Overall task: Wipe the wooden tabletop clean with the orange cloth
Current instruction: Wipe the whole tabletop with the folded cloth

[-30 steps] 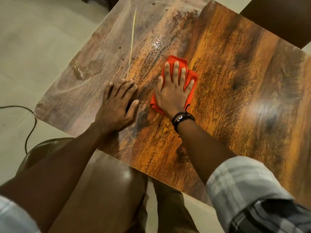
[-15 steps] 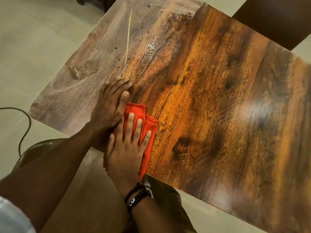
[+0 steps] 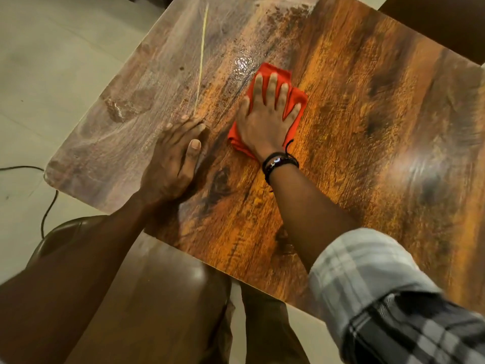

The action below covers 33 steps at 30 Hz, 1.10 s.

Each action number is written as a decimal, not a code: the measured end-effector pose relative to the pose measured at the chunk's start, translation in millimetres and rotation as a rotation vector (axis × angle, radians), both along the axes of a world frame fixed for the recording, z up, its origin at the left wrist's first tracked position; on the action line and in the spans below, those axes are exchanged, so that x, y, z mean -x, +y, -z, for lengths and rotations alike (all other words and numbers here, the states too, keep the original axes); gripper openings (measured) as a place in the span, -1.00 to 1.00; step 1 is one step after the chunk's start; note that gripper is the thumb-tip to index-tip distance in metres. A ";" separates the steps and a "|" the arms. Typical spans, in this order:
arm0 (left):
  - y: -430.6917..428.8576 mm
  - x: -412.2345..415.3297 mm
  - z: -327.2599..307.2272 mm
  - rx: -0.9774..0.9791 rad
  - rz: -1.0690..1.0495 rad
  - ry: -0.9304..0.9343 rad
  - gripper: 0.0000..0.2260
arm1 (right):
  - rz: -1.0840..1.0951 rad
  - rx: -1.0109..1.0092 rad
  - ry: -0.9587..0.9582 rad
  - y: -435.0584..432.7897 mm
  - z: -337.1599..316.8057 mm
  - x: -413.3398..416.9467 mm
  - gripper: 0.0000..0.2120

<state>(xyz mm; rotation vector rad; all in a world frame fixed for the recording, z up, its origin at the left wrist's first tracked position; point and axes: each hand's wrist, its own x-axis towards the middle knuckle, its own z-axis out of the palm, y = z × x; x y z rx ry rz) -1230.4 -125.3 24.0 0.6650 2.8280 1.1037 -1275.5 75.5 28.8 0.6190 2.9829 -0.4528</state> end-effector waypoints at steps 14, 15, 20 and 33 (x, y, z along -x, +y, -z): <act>4.9 3.6 -6.6 0.118 0.029 0.004 -0.48 | -0.293 -0.039 0.091 -80.3 5.8 -130.5 -0.43; 8.1 9.9 -11.1 0.176 0.035 0.043 -0.48 | -0.306 -0.033 0.082 -74.1 6.3 -126.7 -0.43; 54.0 78.4 -24.0 0.290 0.035 0.115 -0.51 | -0.199 -0.054 0.099 -24.9 7.7 -62.9 -0.42; 100.5 142.5 4.3 0.450 0.112 0.132 -0.47 | -0.042 0.019 0.003 128.6 -6.5 167.0 -0.43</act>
